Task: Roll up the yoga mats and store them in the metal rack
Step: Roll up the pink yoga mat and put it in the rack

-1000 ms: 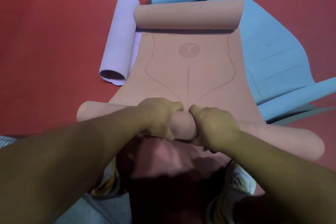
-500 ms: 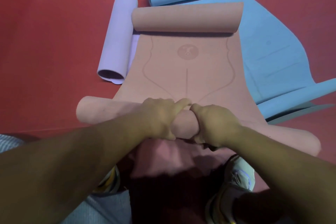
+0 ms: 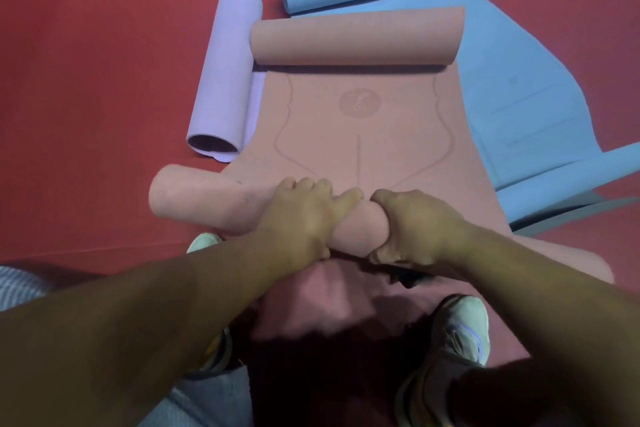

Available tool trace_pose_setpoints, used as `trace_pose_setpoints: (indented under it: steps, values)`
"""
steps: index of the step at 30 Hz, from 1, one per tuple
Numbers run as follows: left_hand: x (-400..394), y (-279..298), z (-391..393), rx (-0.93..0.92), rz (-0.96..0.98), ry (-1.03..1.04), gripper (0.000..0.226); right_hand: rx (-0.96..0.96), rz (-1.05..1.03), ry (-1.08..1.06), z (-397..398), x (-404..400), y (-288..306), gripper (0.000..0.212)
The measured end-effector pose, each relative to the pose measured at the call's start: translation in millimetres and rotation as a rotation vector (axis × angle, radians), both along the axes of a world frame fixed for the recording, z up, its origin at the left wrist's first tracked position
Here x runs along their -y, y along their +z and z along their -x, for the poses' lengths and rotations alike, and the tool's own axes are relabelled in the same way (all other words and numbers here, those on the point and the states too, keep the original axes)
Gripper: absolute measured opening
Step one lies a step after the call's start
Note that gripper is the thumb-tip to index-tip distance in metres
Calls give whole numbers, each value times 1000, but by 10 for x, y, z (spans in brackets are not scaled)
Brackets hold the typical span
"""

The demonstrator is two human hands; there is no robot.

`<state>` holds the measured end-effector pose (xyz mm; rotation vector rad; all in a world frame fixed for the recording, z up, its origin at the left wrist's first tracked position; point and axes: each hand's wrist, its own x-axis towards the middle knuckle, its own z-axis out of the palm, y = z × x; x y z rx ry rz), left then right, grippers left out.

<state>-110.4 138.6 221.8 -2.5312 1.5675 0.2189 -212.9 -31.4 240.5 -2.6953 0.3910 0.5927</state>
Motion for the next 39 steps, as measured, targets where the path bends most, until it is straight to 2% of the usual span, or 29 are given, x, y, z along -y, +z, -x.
trace_pose_setpoints:
  steps: [2,4,6,8,10,12,14,15,16,18,21,23,24,26,28,31,34,36,38,39]
  values:
    - [3,3,-102,-110,-17,43,70,2,60,31,12,-98,-11,80]
    - [9,52,-221,-291,-77,98,63,16,191,93,31,-218,-64,90]
    - [23,97,-265,-394,-123,127,72,29,225,108,25,-250,-84,75]
    - [4,103,-207,-345,-109,126,93,-1,176,81,-3,-160,-43,60]
    - [-33,26,-96,-181,-73,74,104,-18,110,54,-24,-84,-5,57]
    - [-39,-32,-59,-117,-27,44,84,-26,83,50,-27,-88,11,62]
    - [-13,7,-159,-228,-46,103,64,-23,135,72,-13,-153,-8,77]
    - [3,34,-219,-315,-82,132,63,-9,189,92,-5,-190,-26,86]
    - [16,71,-269,-386,-115,154,65,9,237,110,-3,-216,-38,89]
    - [33,135,-296,-437,-122,161,79,33,253,103,-14,-205,-26,78]
    - [30,156,-164,-245,-71,127,111,27,134,77,-44,-40,43,67]
    - [42,143,-70,-77,0,74,102,36,43,58,-56,44,114,67]
    - [54,158,-75,-65,32,71,90,44,52,66,-57,43,134,69]
    - [70,226,-170,-167,22,113,73,69,163,96,-52,-28,135,79]
    - [86,301,-283,-308,-57,136,69,80,256,126,-44,-130,95,86]
    - [88,354,-298,-408,-103,141,75,9,177,100,-56,-125,135,69]
    - [37,250,-150,-235,-51,74,99,-25,67,46,-83,-20,200,61]
    - [21,174,-104,-167,-27,39,88,-35,26,25,-79,-40,200,63]
    - [36,207,-163,-239,-31,104,66,7,115,52,-45,-112,148,75]
    - [47,234,-207,-270,-55,129,63,37,192,77,-28,-159,109,83]
